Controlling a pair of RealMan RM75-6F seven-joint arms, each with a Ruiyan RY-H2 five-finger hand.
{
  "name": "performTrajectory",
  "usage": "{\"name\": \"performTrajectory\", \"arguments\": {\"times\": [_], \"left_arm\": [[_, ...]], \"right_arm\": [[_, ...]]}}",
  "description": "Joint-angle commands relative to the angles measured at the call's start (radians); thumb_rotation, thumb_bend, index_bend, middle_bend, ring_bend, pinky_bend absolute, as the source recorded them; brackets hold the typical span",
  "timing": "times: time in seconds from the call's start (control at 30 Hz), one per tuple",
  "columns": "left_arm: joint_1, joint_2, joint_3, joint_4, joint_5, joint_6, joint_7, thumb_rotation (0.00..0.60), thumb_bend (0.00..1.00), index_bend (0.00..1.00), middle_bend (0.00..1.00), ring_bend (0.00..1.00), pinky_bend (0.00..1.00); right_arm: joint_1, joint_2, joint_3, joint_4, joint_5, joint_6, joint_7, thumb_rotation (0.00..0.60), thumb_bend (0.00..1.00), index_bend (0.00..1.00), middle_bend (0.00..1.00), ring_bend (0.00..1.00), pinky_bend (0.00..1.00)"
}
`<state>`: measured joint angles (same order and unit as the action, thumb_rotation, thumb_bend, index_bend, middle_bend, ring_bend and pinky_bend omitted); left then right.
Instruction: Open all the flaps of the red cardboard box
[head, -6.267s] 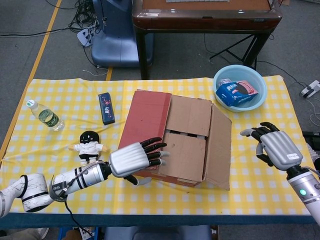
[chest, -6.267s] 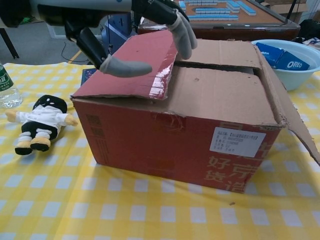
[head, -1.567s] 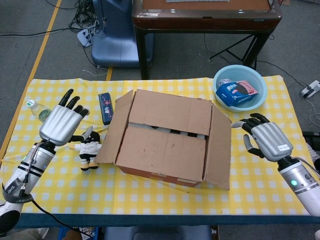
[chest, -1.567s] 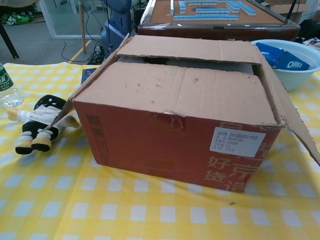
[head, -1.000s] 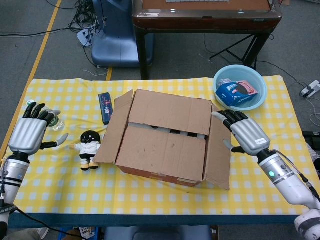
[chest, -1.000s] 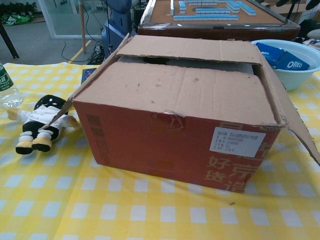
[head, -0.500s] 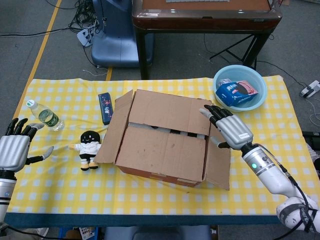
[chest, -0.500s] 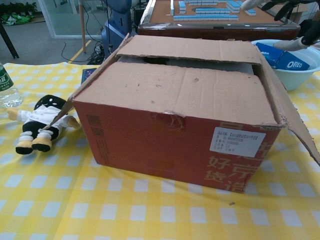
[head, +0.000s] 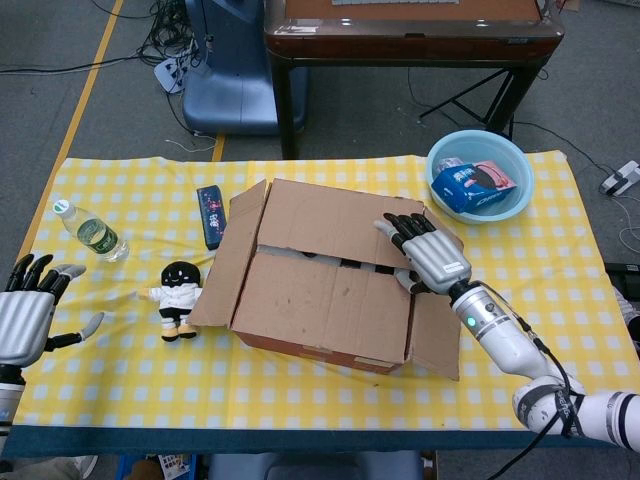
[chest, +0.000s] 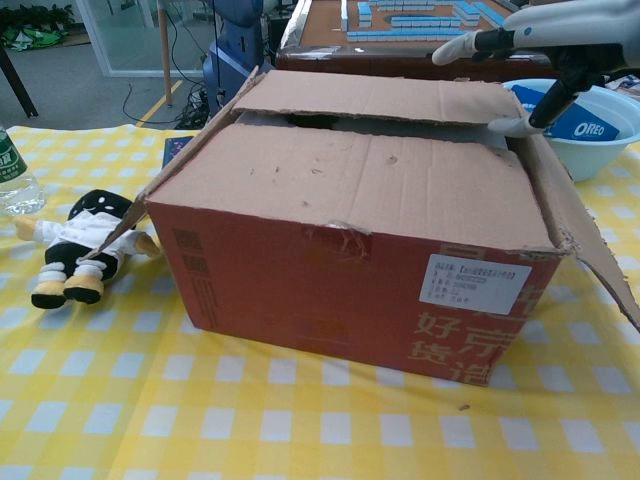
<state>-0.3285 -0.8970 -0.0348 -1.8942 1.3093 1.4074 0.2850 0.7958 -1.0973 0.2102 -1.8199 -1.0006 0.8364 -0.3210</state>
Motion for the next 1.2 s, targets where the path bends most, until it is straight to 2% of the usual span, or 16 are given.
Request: {"name": "performTrajectory", "arguments": {"times": [0.03, 0.5, 0.93, 1.2], "left_arm": [[0.007, -0.001, -0.001, 0.003, 0.008, -0.001, -0.006, 0.248, 0.27, 0.26, 0.23, 0.08, 0.0], [0.035, -0.008, -0.011, 0.022, 0.029, -0.015, -0.03, 0.247, 0.27, 0.26, 0.22, 0.08, 0.0], [0.055, -0.002, -0.017, 0.024, 0.047, -0.023, -0.047, 0.247, 0.27, 0.26, 0.21, 0.08, 0.0], [0.066, 0.0, -0.02, 0.015, 0.063, -0.019, -0.04, 0.245, 0.27, 0.26, 0.21, 0.08, 0.0]], "right_arm": [[0.022, -0.035, -0.003, 0.029, 0.019, 0.004, -0.019, 0.6, 0.35, 0.0, 0.0, 0.0, 0.0], [0.066, -0.116, -0.002, 0.122, 0.067, 0.035, -0.053, 0.6, 0.35, 0.0, 0.0, 0.0, 0.0], [0.032, -0.051, 0.075, 0.107, 0.001, 0.175, 0.002, 0.6, 0.37, 0.0, 0.0, 0.0, 0.0], [0.06, -0.044, 0.113, 0.168, 0.065, 0.167, -0.021, 0.6, 0.37, 0.0, 0.0, 0.0, 0.0]]}}
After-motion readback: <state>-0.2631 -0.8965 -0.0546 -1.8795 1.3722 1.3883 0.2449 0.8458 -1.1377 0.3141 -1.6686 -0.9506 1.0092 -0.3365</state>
